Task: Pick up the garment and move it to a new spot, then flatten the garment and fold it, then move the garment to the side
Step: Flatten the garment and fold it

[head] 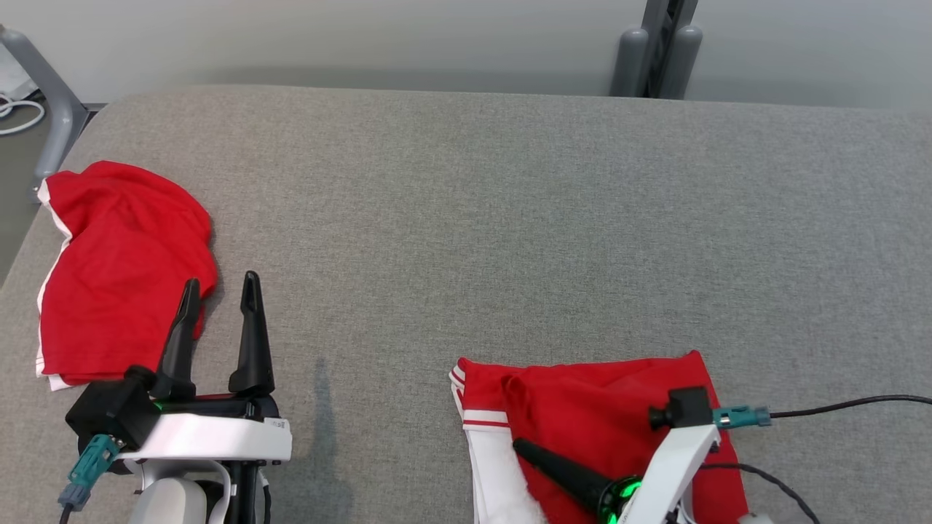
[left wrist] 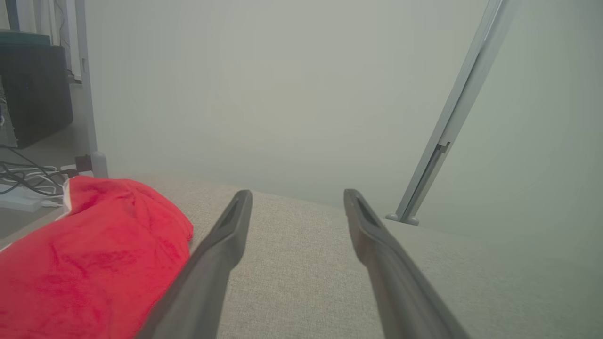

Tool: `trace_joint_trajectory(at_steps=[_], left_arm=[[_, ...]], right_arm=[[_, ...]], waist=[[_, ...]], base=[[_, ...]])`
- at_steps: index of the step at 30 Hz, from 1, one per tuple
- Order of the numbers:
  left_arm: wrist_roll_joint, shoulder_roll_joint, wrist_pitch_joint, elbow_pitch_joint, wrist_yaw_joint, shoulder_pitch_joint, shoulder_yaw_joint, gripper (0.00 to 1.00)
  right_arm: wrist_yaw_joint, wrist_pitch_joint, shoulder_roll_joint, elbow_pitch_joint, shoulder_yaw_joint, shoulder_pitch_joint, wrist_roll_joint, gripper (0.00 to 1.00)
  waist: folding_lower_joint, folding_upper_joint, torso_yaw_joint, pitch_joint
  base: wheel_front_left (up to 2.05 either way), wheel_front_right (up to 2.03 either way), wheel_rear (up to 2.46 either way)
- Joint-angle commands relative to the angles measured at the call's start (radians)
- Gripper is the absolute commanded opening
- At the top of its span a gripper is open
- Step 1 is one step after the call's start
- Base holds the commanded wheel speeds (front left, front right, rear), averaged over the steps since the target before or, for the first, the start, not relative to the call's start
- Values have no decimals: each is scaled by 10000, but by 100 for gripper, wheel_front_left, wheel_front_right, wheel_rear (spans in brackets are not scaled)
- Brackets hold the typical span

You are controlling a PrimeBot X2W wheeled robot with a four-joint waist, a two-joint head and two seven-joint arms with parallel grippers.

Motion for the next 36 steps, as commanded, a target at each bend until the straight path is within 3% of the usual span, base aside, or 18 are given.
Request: trace_joint_trajectory(at_steps=[1, 10, 17, 23, 27, 32, 36], left_arm=[[-73, 36, 2, 49, 43, -183, 11, 100], [-78, 44, 2, 101, 99, -108, 141, 100], [-68, 41, 2, 30, 170, -24, 175, 100], [3, 41, 2, -172, 223, 45, 147, 100], [81, 39, 1, -350, 218, -5, 140, 100], [233, 38, 2, -577, 197, 11, 101, 100], [298, 39, 2, -724, 246, 189, 3, 100]], right_arm=[[22, 143, -43, -3, 149, -105, 124, 100], [22, 469, -58, -791, 184, -174, -429, 100], [22, 278, -58, -2225, -708, -536, -1208, 100], [20, -716, -90, -3334, -2273, -1408, -4024, 100], [20, -2090, -1222, -3723, -2326, -1874, -6873, 100], [19, -4293, -2098, -3031, -2233, -1669, -9332, 100], [19, -5751, -1916, -2304, -2760, -1288, -10404, 100]], waist=[[0, 0, 13, -16], [0, 0, -79, -188], [0, 0, -240, -420], [0, 0, -396, -538], [0, 0, -512, -523], [0, 0, -693, -540], [0, 0, -864, -567]], base=[[0, 0, 0], [0, 0, 0], [0, 0, 0], [0, 0, 0], [0, 0, 0], [0, 0, 0], [0, 0, 0]])
